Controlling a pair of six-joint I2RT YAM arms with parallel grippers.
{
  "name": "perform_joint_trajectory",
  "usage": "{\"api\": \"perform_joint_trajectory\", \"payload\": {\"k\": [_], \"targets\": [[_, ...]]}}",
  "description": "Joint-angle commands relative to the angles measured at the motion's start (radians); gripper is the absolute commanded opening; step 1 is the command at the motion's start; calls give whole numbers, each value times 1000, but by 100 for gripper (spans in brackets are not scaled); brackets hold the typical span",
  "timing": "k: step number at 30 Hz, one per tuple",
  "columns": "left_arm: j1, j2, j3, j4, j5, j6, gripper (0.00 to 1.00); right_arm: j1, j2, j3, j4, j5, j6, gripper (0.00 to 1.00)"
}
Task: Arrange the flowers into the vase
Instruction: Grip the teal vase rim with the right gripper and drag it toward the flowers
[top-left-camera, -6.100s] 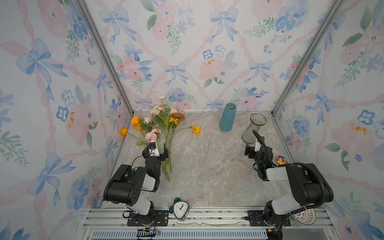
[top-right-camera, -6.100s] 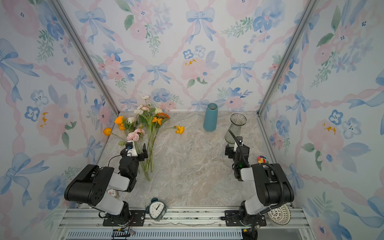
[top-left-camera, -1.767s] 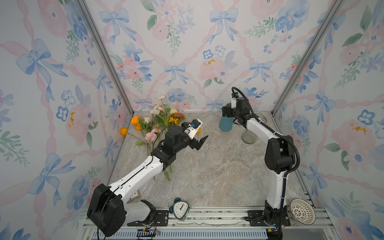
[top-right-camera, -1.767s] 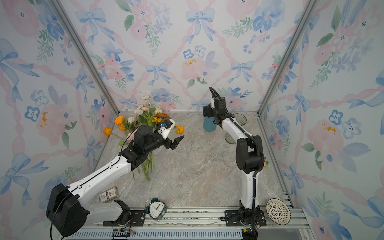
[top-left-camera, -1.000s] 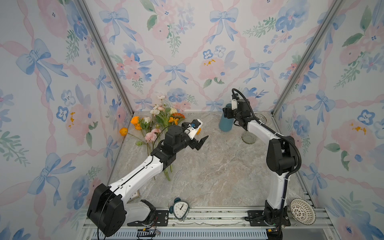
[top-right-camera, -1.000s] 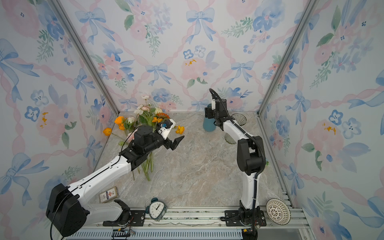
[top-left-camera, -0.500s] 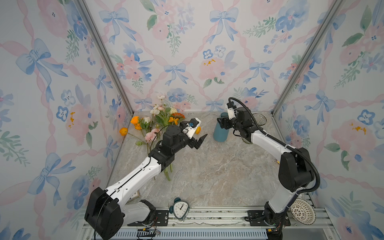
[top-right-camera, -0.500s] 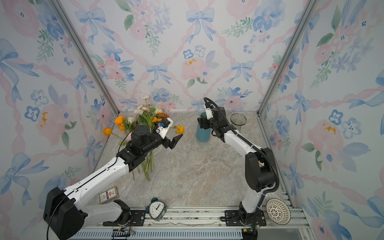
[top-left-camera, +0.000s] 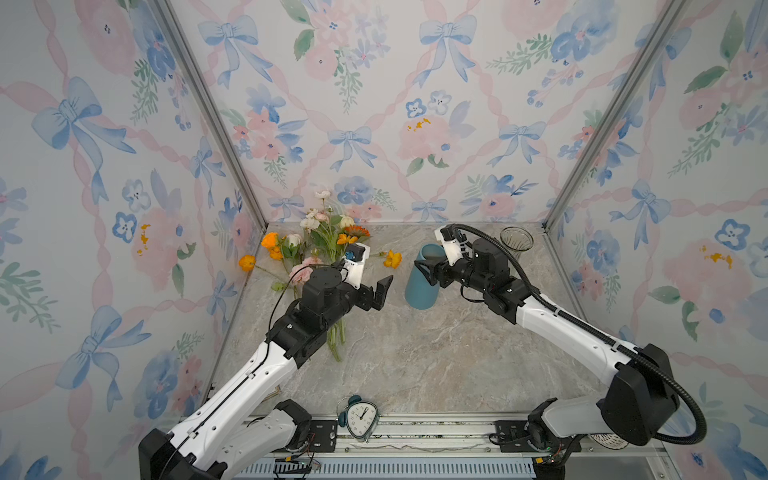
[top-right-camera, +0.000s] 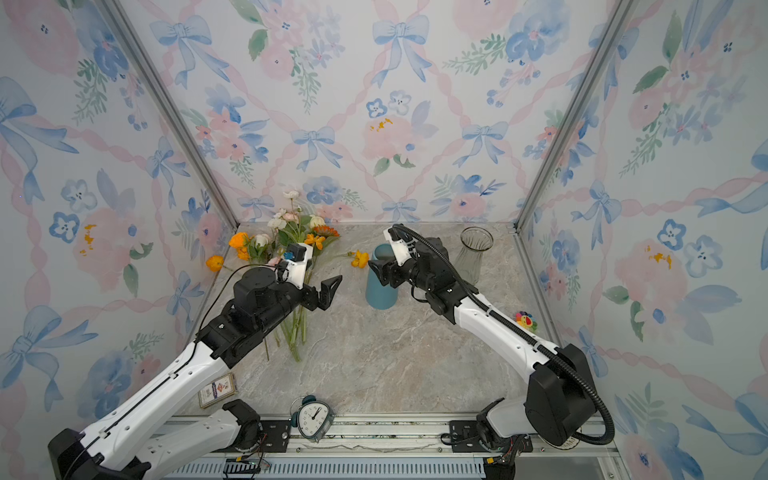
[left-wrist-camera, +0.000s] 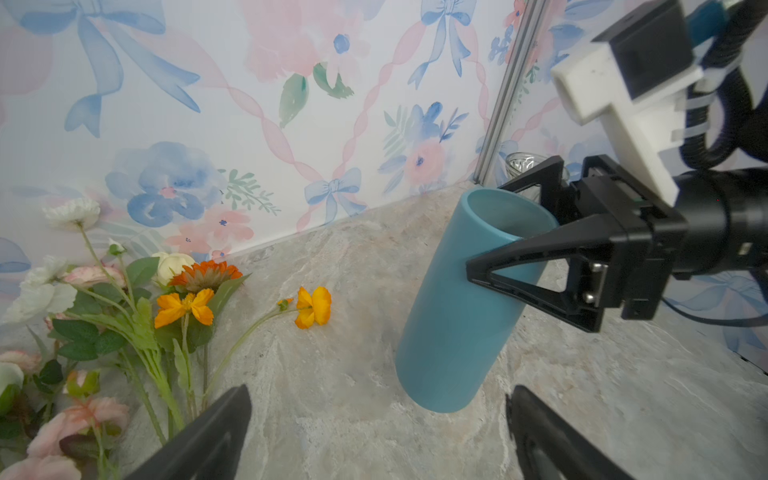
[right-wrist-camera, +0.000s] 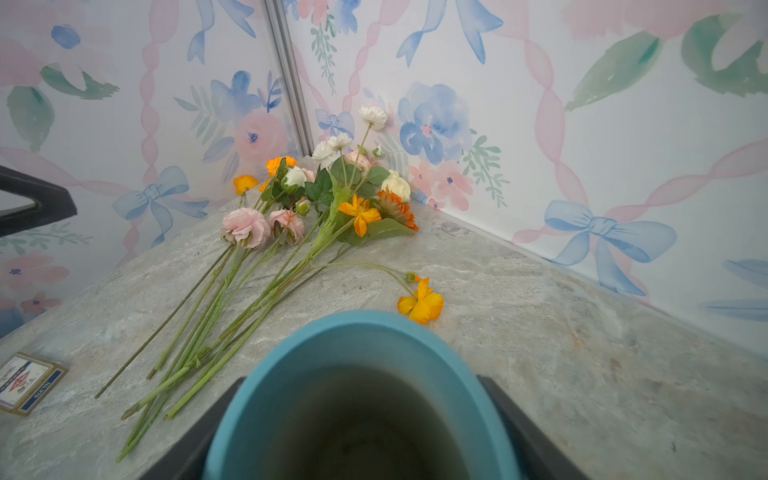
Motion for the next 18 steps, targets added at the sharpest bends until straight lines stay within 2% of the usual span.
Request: {"api": "perform_joint_trajectory", "payload": {"k": [1, 4, 9, 18], "targets": [[6, -32, -21, -149, 129, -56, 98, 35, -41, -15, 189, -29, 3, 44], [6, -81, -57, -154, 226, -70, 98, 65, -18, -46, 226, -33, -6, 44], [6, -125, -86, -187, 211, -82, 98, 88, 3, -60, 256, -22, -14, 44], [6, -94, -75, -194, 210, -81, 98, 112, 17, -95, 286, -11, -36, 44]]}}
